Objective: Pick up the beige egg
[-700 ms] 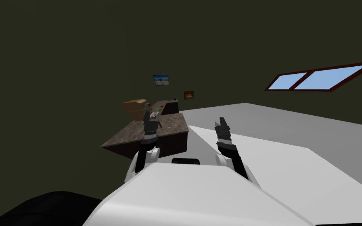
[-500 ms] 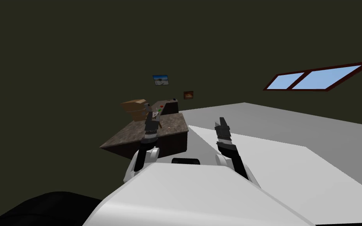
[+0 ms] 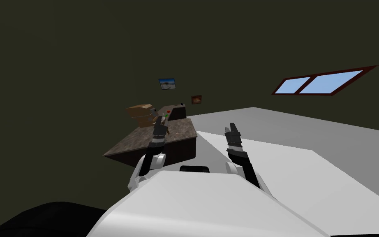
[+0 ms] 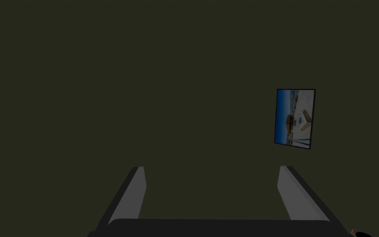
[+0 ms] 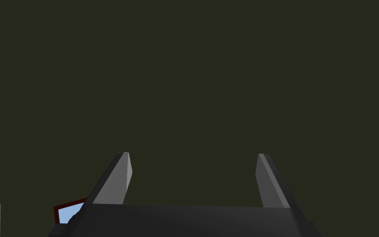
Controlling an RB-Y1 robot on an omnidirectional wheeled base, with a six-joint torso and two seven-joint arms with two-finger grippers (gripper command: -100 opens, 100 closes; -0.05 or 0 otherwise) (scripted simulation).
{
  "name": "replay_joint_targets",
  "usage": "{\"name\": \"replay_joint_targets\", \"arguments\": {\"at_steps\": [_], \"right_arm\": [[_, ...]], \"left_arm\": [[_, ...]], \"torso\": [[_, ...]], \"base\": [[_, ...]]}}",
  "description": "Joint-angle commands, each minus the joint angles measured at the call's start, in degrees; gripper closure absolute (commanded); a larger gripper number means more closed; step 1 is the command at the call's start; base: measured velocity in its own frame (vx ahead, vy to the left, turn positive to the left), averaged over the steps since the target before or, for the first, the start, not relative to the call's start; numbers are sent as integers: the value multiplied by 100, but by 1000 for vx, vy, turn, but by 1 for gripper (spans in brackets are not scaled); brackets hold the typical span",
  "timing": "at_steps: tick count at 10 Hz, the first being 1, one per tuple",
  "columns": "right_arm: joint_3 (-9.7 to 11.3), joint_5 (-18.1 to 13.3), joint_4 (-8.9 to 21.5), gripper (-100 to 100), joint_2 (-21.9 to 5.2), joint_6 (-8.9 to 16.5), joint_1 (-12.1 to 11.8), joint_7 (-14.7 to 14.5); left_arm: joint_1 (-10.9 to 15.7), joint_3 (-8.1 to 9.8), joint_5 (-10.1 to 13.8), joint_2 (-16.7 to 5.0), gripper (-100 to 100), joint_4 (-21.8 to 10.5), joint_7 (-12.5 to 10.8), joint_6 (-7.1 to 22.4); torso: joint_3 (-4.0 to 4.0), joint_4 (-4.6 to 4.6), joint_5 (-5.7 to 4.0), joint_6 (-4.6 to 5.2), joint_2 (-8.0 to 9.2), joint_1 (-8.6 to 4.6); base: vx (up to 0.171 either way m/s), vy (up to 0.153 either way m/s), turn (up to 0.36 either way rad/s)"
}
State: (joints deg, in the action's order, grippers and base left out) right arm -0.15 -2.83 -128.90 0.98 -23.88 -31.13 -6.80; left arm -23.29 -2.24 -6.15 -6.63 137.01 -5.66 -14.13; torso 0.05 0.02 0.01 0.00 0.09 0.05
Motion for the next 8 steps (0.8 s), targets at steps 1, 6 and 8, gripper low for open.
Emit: {"name": "replay_joint_targets", "arguments": {"at_steps": [1, 6, 8], "right_arm": [[0, 0, 0, 0, 0, 0, 0, 0], [0, 0, 0, 0, 0, 0, 0, 0], [0, 0, 0, 0, 0, 0, 0, 0]], "left_arm": [[61, 14, 10, -22, -100, -5, -34, 167], [276, 67, 67, -90, -100, 75, -236, 950], [353, 87, 88, -98, -100, 105, -310, 1235]], "torso": [[0, 0, 0, 0, 0, 0], [2, 1, 1, 0, 3, 3], [1, 0, 0, 0, 2, 1]], "base": [[-18, 10, -18], [-30, 19, -41], [-28, 12, -39]]}}
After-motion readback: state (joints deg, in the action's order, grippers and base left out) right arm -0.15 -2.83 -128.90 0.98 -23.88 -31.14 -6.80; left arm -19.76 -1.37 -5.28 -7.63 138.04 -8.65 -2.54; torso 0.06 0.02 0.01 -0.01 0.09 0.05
